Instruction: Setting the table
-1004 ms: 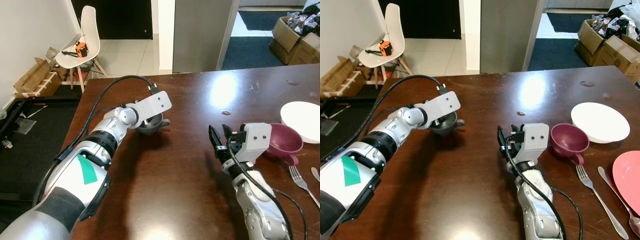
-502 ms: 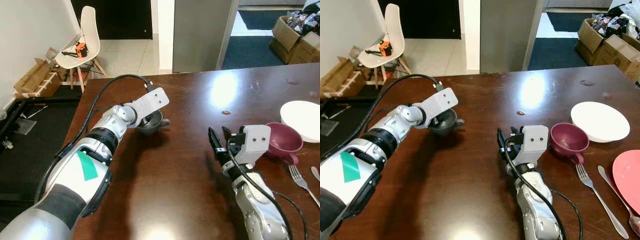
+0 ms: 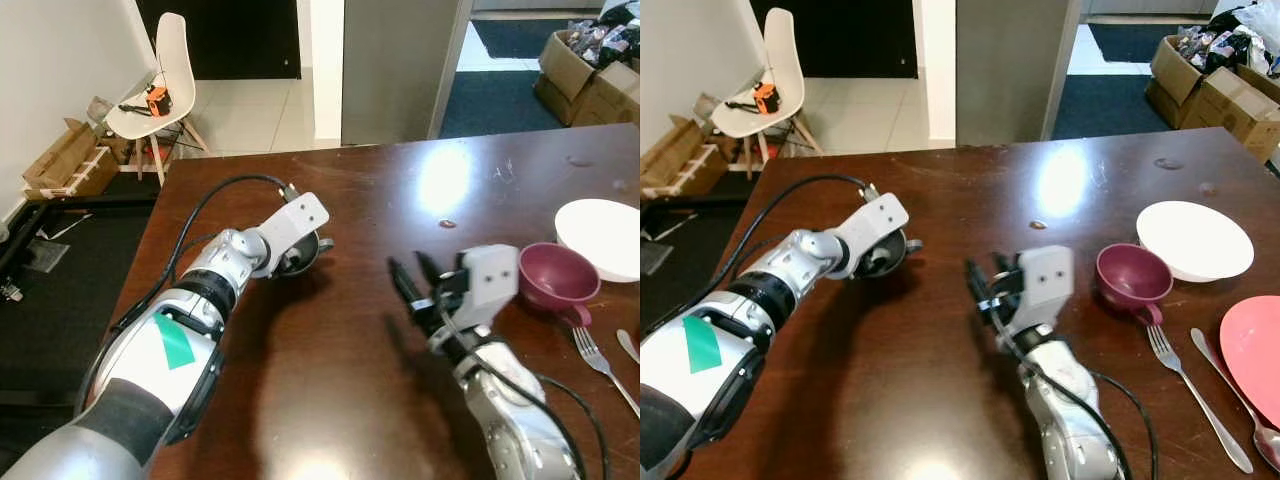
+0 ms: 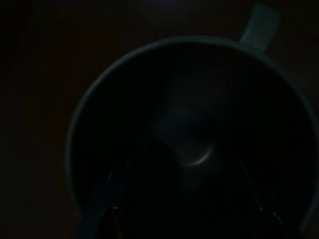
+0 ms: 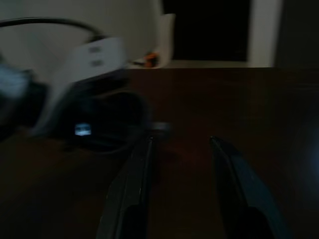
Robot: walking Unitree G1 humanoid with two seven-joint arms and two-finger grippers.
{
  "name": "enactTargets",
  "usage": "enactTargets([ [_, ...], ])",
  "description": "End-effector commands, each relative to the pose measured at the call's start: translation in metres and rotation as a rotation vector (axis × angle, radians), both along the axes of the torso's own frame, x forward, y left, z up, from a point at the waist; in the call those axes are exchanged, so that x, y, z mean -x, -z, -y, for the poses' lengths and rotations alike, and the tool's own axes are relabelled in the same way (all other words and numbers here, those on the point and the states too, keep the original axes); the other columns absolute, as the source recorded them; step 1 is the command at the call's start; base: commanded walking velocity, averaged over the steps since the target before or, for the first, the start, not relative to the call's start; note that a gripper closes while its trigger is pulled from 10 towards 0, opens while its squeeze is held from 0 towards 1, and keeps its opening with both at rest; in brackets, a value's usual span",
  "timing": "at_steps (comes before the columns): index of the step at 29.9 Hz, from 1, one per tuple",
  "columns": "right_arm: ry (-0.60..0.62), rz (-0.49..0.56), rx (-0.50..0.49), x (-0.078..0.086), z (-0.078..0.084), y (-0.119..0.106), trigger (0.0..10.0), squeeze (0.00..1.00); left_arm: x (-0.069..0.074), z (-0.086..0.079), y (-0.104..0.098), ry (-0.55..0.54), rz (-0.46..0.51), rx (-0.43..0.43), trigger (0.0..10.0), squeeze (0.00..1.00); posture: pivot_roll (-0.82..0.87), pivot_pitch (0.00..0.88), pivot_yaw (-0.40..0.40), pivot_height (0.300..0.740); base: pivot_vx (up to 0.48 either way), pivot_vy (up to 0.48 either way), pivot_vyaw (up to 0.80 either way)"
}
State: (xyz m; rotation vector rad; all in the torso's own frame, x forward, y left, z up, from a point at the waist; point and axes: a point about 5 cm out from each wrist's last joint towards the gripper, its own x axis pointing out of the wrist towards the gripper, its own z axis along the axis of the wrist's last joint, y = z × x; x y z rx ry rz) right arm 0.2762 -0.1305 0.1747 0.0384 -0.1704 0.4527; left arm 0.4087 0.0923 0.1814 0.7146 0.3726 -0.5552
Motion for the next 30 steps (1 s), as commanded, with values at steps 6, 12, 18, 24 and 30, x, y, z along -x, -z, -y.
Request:
enactTargets([
  [6, -0.083, -0.006, -0.01, 0.005, -0.011, -0.004, 10.0, 0.0, 0.011, 0.004, 0.022, 0.096, -0.14, 0.033, 10.0, 0.0, -0.1, 0.101, 0.16, 0.74, 0.0, 0.0, 0.0],
  [12, -0.067, 0.003, -0.024, 0.003, -0.007, -0.009, 10.0, 0.0, 0.017, 0.001, 0.033, 0.175, -0.2, 0.011, 10.0, 0.0, -0.1, 0.097, 0.158, 0.74, 0.0, 0.0, 0.0],
  [18, -0.049, 0.007, -0.028, 0.003, -0.001, -0.012, 10.0, 0.0, 0.023, -0.006, 0.042, 0.235, -0.251, 0.02, 10.0, 0.0, -0.1, 0.094, 0.154, 0.74, 0.0, 0.0, 0.0],
  [24, -0.047, 0.003, -0.026, 0.002, 0.0, -0.011, 10.0, 0.0, 0.031, -0.012, 0.05, 0.322, -0.314, 0.078, 10.0, 0.0, -0.09, 0.09, 0.153, 0.74, 0.0, 0.0, 0.0],
  [30, -0.069, -0.015, -0.014, 0.003, 0.002, -0.009, 10.0, 0.0, 0.048, -0.019, 0.057, 0.426, -0.35, 0.12, 10.0, 0.0, -0.08, 0.089, 0.145, 0.74, 0.0, 0.0, 0.0],
])
